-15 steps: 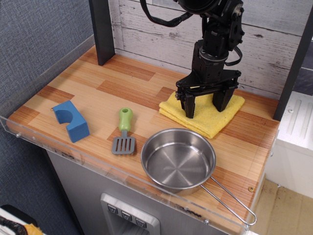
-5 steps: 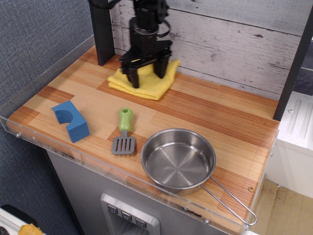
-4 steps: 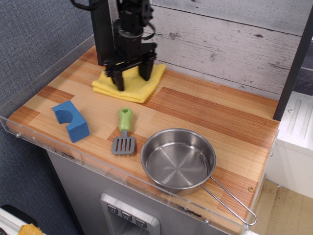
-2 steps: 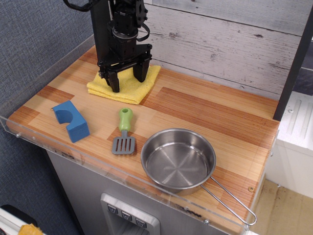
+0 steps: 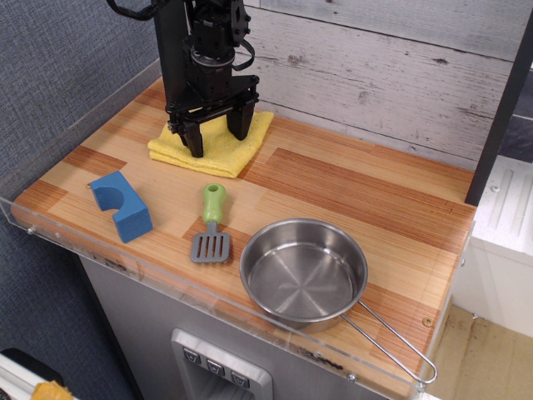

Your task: Move the yellow dish towel from the right side to the left side of the table.

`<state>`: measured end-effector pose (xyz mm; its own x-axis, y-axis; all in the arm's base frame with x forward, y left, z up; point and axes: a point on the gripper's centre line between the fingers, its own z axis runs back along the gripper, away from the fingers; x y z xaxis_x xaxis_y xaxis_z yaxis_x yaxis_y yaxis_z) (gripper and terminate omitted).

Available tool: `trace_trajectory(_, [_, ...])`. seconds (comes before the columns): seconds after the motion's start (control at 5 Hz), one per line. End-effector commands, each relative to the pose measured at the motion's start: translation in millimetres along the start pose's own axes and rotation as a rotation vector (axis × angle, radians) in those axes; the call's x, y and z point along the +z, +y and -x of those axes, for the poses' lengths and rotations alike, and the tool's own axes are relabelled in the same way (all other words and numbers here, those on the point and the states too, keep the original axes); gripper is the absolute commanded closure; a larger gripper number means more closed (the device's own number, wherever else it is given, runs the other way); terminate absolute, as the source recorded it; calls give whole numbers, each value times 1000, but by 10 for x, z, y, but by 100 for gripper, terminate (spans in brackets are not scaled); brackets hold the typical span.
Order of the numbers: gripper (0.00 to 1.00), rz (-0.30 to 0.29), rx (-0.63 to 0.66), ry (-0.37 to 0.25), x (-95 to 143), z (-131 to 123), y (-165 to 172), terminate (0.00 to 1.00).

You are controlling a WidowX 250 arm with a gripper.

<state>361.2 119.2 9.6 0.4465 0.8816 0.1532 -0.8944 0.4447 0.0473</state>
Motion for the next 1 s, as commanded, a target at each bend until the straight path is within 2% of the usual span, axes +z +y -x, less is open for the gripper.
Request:
trace_trajectory(0.0, [0, 72, -34, -33, 388, 31, -92, 0])
trace_trajectory(0.4, [0, 117, -42, -50, 624, 70, -166, 0])
trace_trajectory(0.8, [0, 186, -27, -99, 974, 74, -146, 0])
